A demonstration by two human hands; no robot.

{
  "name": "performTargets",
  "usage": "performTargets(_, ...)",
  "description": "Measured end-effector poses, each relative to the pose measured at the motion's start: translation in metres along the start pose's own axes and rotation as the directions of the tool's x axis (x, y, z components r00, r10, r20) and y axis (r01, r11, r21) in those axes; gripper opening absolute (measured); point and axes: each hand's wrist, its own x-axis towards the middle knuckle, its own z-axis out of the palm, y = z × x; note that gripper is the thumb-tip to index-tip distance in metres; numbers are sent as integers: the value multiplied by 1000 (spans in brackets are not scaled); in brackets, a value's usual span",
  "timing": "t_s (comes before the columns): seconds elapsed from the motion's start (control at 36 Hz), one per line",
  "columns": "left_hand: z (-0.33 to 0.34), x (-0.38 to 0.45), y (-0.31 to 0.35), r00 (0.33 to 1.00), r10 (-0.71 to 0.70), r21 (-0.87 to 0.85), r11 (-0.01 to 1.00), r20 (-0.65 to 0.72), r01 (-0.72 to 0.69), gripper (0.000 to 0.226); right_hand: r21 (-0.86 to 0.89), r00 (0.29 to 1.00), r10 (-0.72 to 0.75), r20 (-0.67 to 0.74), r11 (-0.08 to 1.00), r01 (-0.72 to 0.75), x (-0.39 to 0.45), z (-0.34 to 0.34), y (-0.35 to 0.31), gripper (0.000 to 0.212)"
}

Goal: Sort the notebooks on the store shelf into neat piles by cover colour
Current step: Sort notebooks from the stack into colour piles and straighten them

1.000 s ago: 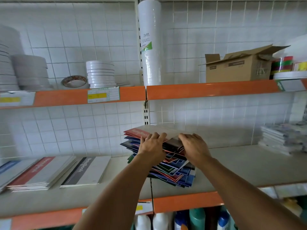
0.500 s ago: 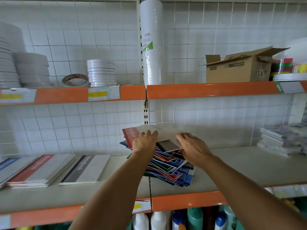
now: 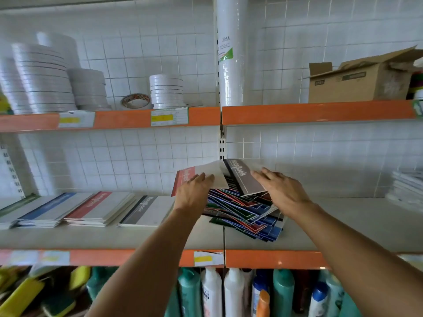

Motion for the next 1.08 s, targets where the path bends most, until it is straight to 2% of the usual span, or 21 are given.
performTargets(0.19, -9, -38, -26, 999, -36, 34, 999, -29, 37, 47, 9, 999, -19, -30, 1000, 20, 3, -5, -26, 71)
performTargets(0.5, -17, -78, -90, 994, -102, 22, 995, -29, 102, 52, 22, 990, -119, -73, 992, 121, 12, -25, -98, 77)
performTargets(0.81, -9, -118, -212, 994, -98, 39, 995, 42, 96, 52, 39, 981, -176, -84, 983, 179, 47, -23, -229, 86)
performTargets(0.86, -6, -124, -235, 996, -81, 9, 997, 40, 80, 62, 50, 982, -179, -65, 982, 183, 52, -17, -252, 88)
performTargets(0.97, 2, -130, -273, 999, -47, 19, 999, 15, 47, 67, 92, 988, -152, 21, 984, 150, 54, -5, -288, 87)
performTargets(1.08, 19, -132, -304, 996, 3, 62, 998, -89, 3, 40, 103, 989, -118, 91, 989, 108, 60, 20, -308, 81)
